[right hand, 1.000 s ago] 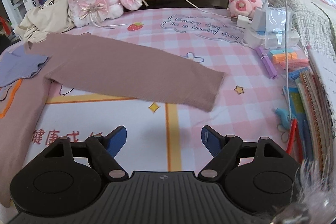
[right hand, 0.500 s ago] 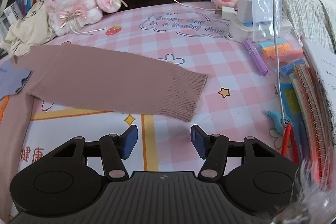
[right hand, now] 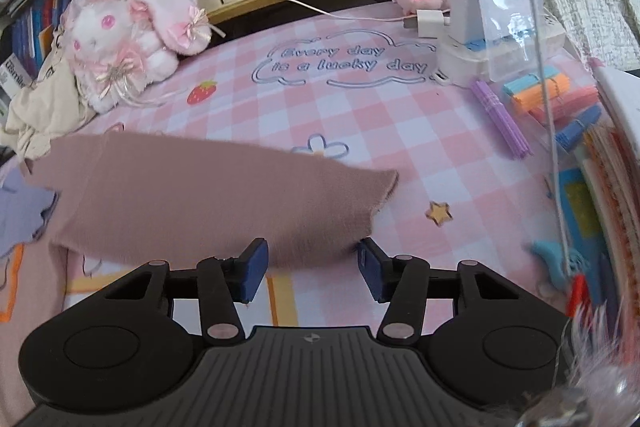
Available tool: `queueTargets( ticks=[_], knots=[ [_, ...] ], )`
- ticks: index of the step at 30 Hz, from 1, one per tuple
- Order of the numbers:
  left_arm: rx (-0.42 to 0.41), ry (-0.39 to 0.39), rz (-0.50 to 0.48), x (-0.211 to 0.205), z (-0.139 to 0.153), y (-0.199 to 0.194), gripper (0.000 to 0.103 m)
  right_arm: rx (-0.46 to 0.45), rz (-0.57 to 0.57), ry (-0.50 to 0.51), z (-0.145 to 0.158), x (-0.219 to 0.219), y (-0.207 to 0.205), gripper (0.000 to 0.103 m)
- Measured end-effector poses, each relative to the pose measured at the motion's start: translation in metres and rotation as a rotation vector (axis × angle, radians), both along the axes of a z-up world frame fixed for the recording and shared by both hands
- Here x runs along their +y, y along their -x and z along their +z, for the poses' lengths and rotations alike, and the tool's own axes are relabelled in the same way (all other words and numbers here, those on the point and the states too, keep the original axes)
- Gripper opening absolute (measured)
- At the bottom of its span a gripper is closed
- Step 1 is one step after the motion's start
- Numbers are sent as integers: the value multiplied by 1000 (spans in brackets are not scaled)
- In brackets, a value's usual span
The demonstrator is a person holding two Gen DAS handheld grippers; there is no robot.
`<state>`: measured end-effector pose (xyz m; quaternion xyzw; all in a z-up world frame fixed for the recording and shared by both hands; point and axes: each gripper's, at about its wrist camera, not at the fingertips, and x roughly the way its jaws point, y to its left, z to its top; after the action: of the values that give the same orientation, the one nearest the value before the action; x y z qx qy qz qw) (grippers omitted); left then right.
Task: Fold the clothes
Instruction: 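Move the right gripper toward the mauve sleeve cuff, then close the right gripper on the mauve sleeve cuff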
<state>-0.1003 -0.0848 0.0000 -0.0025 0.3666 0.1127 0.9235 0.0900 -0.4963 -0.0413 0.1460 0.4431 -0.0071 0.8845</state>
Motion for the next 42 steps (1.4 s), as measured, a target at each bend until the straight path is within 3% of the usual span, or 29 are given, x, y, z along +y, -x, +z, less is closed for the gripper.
queueTargets(
  ticks=[7,14,18,21,25,33,42],
  knots=[
    [2,-8,12,3,2,2,100,13,-13,-101,0,9,-21,49],
    [-1,4,22,6,1,-3,100,35,51,-217,-1,22,-20,49],
    [2,-4,-2,2,1,-6,100,32,73,-201,1,28,-20,49],
    [3,-18,-24,-2,1,-8,100,27,20,-141,3,16,-23,44],
    [1,-16,-24,0,1,-9,100,52,-26,-166,2,-7,-25,35],
    [12,9,-23,1,-1,-17,100,76,-13,-146,4,-16,-25,8],
    [27,-13,-83,-5,-3,-19,100,44,44,-95,21,-1,-30,6]
  ],
)
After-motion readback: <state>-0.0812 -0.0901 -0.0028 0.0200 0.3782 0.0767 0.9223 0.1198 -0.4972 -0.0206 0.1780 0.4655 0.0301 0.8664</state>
